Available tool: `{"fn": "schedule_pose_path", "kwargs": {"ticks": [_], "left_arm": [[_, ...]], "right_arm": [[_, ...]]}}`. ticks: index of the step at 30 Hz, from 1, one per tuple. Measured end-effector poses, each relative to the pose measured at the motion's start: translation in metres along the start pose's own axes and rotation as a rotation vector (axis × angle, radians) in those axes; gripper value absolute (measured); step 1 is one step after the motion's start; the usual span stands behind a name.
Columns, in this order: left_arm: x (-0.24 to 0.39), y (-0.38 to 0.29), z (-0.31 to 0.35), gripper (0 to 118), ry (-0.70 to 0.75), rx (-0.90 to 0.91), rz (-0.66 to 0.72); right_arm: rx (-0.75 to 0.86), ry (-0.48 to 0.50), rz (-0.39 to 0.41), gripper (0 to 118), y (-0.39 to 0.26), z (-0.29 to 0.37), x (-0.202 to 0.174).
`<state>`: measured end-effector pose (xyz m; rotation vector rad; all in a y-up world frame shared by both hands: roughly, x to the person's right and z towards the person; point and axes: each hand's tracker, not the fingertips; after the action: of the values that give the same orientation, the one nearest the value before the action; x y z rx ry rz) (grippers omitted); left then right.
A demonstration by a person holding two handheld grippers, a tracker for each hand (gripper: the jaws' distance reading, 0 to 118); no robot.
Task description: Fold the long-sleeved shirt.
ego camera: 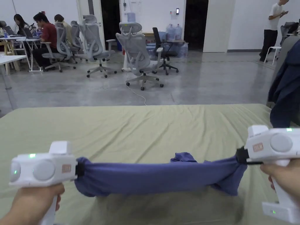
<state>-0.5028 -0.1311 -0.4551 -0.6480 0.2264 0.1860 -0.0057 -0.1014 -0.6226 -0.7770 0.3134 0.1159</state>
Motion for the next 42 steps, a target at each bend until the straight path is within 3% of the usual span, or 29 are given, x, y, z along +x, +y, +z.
{"fn": "schedule_pose_path", "kwargs": {"ticks": [3, 12, 18, 27, 39, 41, 42], "left_arm": [[-0.019, -0.04, 0.036, 0, -0.019, -0.015, 0.025], [-0.037, -0.144, 0.184, 0, -0.06, -0.04, -0.004], [-0.032, -0.211, 0.243, 0, -0.079, -0.089, -0.063], [-0.046, -0.294, 0.266, 0, -0.075, -0.183, -0.023], [-0.052, -0.374, 0.212, 1, -0.047, -0.359, 0.088], [-0.054, -0.374, 0.209, 9, -0.051, -0.339, 0.121], [-0.057, -0.372, 0.208, 21, -0.062, -0.332, 0.167]], "right_arm": [[-0.017, 0.043, 0.036, 2, -0.052, 0.042, -0.003], [-0.051, 0.094, 0.024, 2, -0.201, 0.165, -0.004], [-0.106, 0.093, -0.006, 2, -0.287, 0.204, -0.004], [-0.179, 0.066, 0.015, 2, -0.357, 0.202, -0.015], [-0.331, 0.048, 0.015, 2, -0.406, 0.148, -0.018], [-0.331, 0.057, -0.005, 8, -0.405, 0.145, -0.018], [-0.335, 0.064, -0.02, 14, -0.403, 0.143, -0.016]]}}
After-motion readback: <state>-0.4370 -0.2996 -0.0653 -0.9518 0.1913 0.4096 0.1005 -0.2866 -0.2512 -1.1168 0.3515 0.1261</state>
